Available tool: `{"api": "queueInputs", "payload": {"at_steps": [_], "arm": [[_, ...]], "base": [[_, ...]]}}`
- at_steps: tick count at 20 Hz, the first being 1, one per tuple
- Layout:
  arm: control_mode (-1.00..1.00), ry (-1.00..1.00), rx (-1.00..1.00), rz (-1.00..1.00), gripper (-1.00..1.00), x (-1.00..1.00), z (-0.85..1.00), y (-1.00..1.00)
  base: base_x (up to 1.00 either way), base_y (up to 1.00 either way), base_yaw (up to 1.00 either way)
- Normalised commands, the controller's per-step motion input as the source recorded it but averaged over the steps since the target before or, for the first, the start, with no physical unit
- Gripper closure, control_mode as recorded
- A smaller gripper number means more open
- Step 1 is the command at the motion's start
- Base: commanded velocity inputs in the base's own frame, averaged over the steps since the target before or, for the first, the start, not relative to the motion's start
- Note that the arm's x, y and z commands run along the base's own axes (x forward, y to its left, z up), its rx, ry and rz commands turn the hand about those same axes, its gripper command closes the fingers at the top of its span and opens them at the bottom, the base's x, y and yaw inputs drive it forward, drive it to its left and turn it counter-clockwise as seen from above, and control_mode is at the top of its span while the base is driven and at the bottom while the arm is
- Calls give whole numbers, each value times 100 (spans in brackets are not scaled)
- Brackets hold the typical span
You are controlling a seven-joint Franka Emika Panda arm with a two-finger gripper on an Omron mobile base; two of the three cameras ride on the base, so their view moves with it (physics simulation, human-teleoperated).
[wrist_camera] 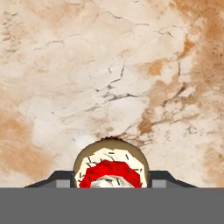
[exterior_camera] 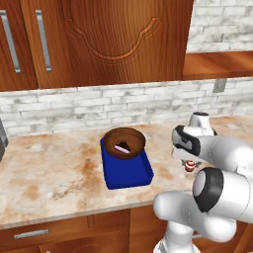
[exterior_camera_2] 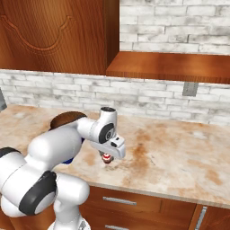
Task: Place the bowl with cake and the cupcake onto the tray.
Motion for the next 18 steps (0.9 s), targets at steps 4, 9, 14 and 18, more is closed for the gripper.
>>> {"api": "queueInputs", "payload": {"at_steps": [4,9,14,18], "arm": [[-100,6,6,0,100,0,6,47],[-100,5,7,0,100,0,13,39],[-100,3,3,0,100,0,7,43],[-100,0,0,0,100,0,6,41]], "base": [[0,0,0],[0,0,0],[0,0,0],[0,0,0]]}}
